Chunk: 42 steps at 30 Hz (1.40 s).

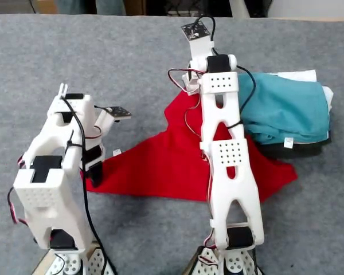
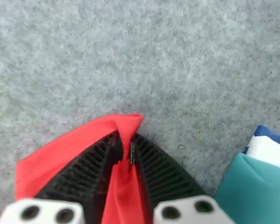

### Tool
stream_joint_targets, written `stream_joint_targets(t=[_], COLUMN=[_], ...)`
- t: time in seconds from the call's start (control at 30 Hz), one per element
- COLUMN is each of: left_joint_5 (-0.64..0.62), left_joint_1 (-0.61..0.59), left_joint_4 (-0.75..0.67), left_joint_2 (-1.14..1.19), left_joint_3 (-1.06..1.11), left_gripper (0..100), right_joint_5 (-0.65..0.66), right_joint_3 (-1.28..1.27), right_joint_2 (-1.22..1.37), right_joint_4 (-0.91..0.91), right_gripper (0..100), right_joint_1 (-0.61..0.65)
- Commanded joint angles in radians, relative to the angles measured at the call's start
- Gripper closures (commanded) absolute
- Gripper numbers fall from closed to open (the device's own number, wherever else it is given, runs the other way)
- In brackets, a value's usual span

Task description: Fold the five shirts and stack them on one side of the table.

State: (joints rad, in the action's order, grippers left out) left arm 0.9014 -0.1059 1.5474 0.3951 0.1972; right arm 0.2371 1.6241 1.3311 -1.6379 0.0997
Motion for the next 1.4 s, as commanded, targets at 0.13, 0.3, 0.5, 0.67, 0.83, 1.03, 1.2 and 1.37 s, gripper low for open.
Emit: stream_joint_targets(t=[0.13,0.3,0.5,0.67,0.83,1.03,1.2,1.37], left_joint_5=[-0.009,0.003,0.011,0.011,0.006,-0.049,-0.172,-0.261], left_joint_1=[-0.039,-0.061,-0.084,-0.085,-0.084,-0.035,-0.071,-0.077], left_joint_4=[0.180,0.192,0.066,0.132,0.183,0.173,0.183,0.183], left_joint_2=[0.000,0.012,0.140,0.258,0.341,0.400,0.330,0.120], left_joint_3=[-0.231,-0.285,-0.257,-0.334,-0.426,-0.456,-0.590,-0.670], left_gripper=[84,84,84,84,85,97,97,97], right_joint_5=[0.002,-0.003,-0.006,-0.006,-0.006,-0.006,-0.006,-0.009], right_joint_3=[0.047,0.047,0.047,0.047,0.047,0.047,0.048,0.048], right_joint_2=[-0.012,-0.012,-0.012,-0.012,-0.012,-0.013,-0.050,-0.136], right_joint_4=[0.015,0.014,0.014,0.021,0.026,0.028,0.021,0.012], right_gripper=[98.4,98.4,98.4,98.4,98.4,98.4,98.4,98.4], right_joint_1=[-0.021,-0.017,-0.020,-0.020,-0.021,-0.021,-0.020,-0.018])
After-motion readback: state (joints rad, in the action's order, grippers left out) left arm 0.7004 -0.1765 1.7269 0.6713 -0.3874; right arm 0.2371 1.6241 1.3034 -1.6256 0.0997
